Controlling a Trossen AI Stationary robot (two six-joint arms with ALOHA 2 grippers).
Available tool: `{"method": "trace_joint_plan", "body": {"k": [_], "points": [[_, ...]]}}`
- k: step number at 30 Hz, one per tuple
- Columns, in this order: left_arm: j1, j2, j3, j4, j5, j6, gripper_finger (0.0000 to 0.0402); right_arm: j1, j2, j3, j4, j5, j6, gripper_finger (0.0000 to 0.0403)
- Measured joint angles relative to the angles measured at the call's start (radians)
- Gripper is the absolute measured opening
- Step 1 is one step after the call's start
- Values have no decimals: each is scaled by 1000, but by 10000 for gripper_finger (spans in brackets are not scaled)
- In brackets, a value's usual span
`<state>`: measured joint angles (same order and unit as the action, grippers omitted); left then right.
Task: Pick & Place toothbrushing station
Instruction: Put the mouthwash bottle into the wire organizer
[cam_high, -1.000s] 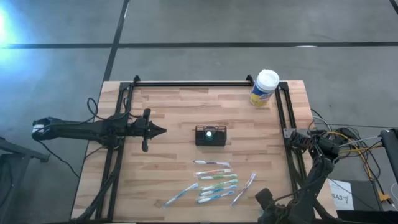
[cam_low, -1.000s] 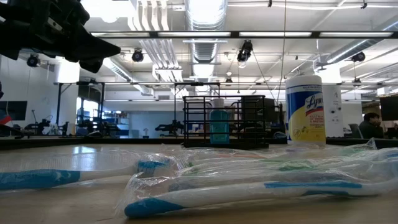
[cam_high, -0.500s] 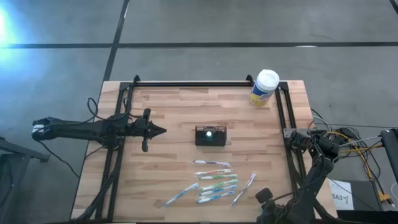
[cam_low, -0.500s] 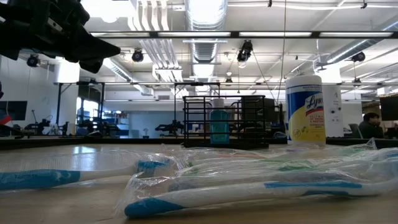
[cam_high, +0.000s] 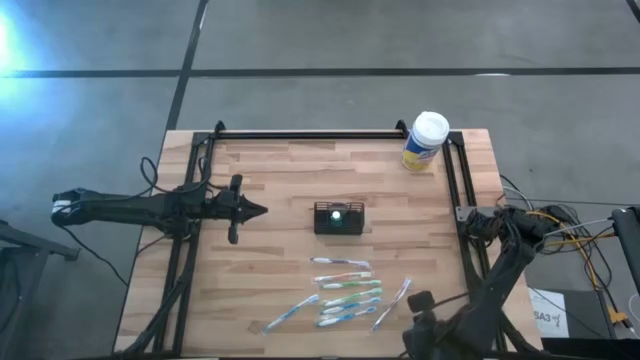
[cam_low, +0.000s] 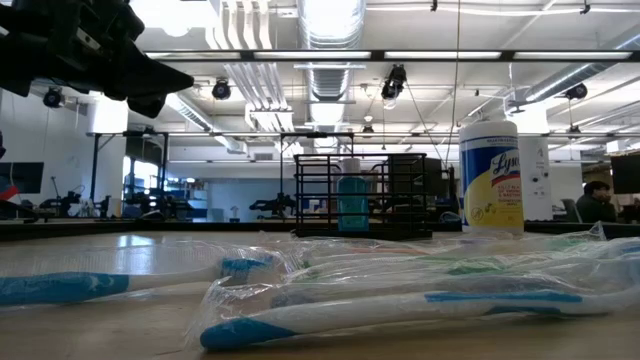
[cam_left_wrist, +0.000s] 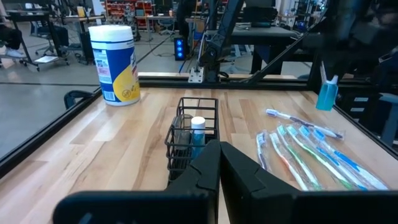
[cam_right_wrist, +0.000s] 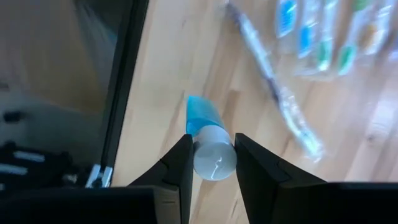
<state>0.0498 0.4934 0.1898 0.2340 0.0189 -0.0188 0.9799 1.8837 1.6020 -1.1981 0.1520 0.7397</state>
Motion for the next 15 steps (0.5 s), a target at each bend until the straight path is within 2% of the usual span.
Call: {"method": "trace_joint_plan", "body": {"k": [6,15], "points": [[0,0,0,-1,0,-10,12,-61,-88,0,-9,64,73,87],[0,0,0,-6,0,-11,12,-234,-215,0,-6,84,151,87]]}}
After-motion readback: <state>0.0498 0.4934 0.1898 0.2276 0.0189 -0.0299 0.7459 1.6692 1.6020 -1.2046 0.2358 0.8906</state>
